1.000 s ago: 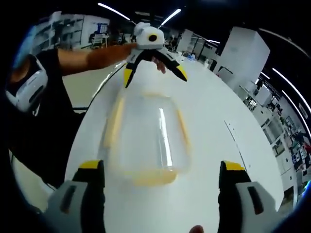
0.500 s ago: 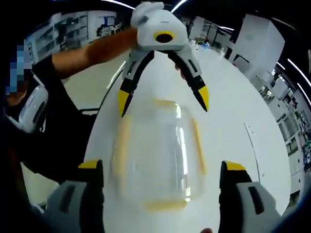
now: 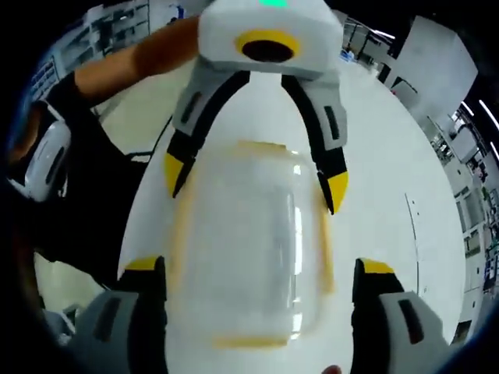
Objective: Snap each plastic latch of the storage box into its locked position after aligning the lid with the box until every specified latch is closed and the lid sits flush.
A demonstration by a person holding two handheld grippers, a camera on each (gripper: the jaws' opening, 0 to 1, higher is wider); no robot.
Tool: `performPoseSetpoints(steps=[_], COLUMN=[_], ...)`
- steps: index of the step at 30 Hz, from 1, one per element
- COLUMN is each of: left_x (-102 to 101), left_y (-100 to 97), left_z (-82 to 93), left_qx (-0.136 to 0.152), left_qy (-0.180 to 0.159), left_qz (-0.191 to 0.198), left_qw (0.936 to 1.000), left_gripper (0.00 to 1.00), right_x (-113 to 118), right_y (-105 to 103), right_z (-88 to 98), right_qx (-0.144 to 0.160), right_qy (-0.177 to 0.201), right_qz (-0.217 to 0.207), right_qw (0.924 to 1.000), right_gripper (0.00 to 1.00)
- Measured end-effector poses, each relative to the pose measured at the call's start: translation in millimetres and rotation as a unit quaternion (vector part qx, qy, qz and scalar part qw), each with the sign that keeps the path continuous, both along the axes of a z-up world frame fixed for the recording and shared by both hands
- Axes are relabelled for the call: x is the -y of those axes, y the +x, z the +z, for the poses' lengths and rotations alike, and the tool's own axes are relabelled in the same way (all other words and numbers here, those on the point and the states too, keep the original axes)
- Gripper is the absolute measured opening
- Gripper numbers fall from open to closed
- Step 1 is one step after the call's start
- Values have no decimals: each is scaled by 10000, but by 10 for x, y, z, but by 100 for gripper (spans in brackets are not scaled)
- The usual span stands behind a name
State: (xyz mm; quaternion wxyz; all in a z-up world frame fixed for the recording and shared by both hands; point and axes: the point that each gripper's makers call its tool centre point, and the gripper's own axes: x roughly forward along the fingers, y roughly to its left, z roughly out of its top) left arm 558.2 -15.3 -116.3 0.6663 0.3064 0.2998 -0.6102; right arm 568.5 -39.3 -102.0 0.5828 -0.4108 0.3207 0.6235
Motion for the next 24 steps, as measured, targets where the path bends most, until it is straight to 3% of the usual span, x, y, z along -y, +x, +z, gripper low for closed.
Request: performPoseSetpoints(steps=[7, 16, 20, 24], left_x=[-5, -37, -126, -121], left_y=[-12, 30, 40, 47], left_z=[-11, -36, -57, -82], left_qx=[-43, -7, -23, -95], left_qy=[-19, 436, 1026, 1126], left_qz=[28, 26, 10, 35], left_qw=[10000, 9990, 9947, 9936], left_gripper=[100, 100, 100, 100], right_x=[-72, -71, -62, -62], right_y=[39, -5, 1, -15], right_z=[-33, -190, -200, -250], right_qx=[-124, -300, -258, -260], right_qy=[-67, -359, -371, -423], right_qz=[-173, -102, -64, -42], right_qw=[9998, 9989, 9990, 9988], right_gripper=[100, 100, 100, 100])
